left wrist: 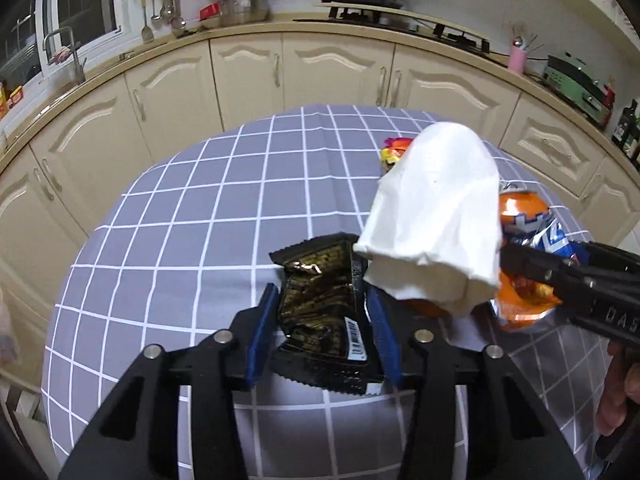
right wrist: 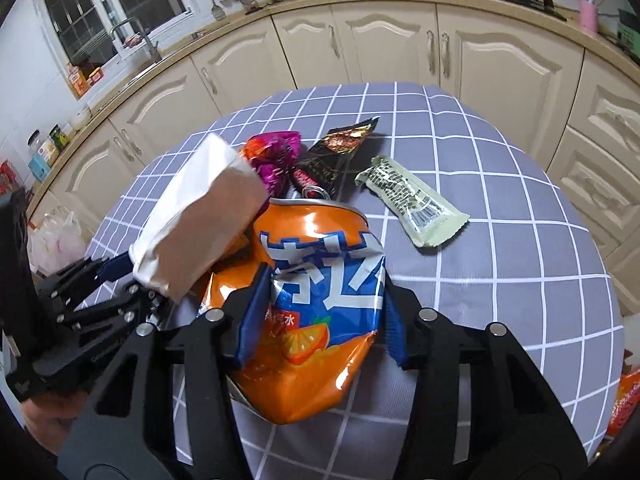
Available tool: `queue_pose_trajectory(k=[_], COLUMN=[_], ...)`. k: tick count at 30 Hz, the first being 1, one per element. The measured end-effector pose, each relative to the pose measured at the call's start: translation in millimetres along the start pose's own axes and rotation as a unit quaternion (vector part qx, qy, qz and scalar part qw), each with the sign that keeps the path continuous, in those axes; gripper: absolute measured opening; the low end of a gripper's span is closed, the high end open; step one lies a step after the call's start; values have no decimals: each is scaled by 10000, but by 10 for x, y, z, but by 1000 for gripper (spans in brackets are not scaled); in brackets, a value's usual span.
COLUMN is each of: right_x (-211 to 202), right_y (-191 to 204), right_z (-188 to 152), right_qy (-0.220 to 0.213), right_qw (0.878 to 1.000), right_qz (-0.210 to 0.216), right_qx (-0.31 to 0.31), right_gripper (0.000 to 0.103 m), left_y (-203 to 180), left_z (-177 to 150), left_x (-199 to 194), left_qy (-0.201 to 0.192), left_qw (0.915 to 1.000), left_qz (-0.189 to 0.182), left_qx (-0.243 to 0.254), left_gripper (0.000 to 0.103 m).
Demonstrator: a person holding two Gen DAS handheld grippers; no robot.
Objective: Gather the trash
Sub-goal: 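Grasp dark snack packet with left tool while right tool grasps Fanta can, then carry packet and can to the blue bin and open both tools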
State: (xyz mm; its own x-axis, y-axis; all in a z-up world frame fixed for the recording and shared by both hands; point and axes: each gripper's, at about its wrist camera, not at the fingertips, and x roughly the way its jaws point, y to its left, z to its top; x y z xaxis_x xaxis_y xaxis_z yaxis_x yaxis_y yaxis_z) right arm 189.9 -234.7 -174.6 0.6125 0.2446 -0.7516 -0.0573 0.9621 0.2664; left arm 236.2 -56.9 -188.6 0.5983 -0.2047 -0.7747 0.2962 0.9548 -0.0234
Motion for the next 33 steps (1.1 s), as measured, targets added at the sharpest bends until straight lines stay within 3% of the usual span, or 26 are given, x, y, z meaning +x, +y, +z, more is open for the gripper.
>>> queue_pose_trajectory(k=[5,21,33], right_x=[-264,-1073,-1660], right_y=[-101,-299,-587], right_z=[-131,-485,-707], right_qy=[-244,-851,-1359], right_qw=[9996,9962,9896], right_qz=[-133,-102,-224], right_qx=[38,165,403], right_gripper=[49,49,49], left_y=[53,-44,-642], left_z=[-131,-695,-741], left_x=[-150,-845,-1457], left_qy=[-93,-635,-1343], left_qw=[9996,9967,9886], left_qz=[-143,-314,-685], left_qx=[-227,-405,-16], left_gripper=[27,25,25])
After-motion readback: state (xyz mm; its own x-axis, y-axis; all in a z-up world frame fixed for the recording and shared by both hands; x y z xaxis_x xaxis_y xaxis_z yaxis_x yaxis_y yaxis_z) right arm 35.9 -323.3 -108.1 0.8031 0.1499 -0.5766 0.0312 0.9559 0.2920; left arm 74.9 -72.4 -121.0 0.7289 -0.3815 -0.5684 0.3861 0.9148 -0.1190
